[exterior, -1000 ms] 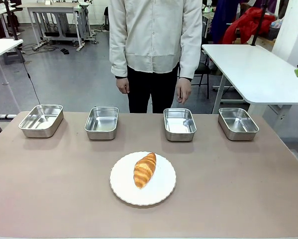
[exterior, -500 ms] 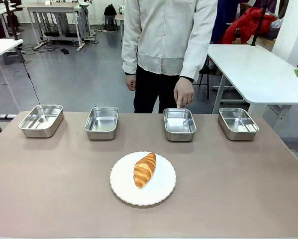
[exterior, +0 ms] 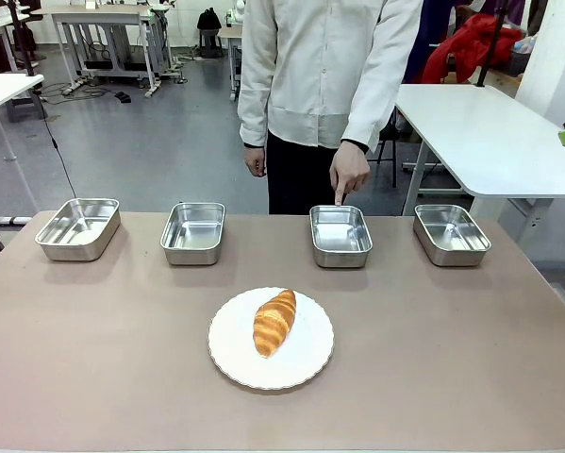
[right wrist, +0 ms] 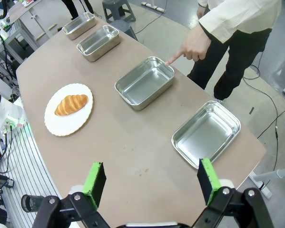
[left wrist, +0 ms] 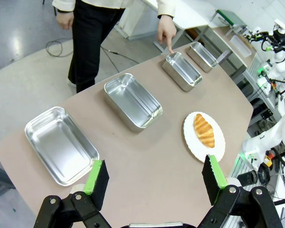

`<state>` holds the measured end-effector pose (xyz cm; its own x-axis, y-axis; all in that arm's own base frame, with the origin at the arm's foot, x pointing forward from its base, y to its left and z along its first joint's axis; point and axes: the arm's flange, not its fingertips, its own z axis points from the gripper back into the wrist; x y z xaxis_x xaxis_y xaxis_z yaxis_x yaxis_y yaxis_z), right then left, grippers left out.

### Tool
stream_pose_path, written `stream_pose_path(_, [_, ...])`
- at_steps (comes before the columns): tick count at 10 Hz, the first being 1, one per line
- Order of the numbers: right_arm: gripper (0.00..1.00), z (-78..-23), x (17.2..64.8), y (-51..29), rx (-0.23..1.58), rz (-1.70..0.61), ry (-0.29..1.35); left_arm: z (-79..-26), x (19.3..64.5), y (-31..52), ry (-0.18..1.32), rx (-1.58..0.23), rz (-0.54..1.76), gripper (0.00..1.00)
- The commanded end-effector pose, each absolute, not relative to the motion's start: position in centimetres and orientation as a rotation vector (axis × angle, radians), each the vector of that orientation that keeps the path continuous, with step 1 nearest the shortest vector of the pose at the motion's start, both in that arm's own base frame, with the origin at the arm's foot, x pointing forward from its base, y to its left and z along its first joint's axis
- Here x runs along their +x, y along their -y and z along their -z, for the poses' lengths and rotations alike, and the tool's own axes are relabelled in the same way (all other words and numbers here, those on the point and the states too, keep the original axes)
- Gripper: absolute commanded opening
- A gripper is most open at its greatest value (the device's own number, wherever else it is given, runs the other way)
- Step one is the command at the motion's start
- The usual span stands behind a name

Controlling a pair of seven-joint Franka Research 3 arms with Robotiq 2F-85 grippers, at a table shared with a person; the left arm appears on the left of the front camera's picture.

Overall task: Place the bread in the container.
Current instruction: Place the Butter Roll into the Airtight Container indicated by the human.

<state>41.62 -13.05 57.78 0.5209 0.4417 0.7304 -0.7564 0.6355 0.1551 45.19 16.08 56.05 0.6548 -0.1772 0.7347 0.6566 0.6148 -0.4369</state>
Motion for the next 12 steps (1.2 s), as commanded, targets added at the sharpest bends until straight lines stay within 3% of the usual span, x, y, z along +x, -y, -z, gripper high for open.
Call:
stream_pose_path(1, [1.00,-57.8,41.7,13.1,0.509,-0.763,0.726,-56.2,45.1,-16.0,0.702,-0.771,0.533,1.00])
stream_pose_path(6, [1.00,-57.8,41.6,13.1,0.496,-0.754,0.709,-56.2,45.1,-16.0,0.702,-0.771,0.533,1.00])
stream_pose_path(10, [1.00,-65.6,38.7,1.1,0.444,-0.674,0.711,-56.2,45.1,-16.0,0.702,-0.771,0.533,1.00])
stream_pose_path(12, [1.00,-64.7,37.5,-7.0,0.380,-0.550,0.603,-56.2,45.1,-16.0,0.702,-0.771,0.533,1.00])
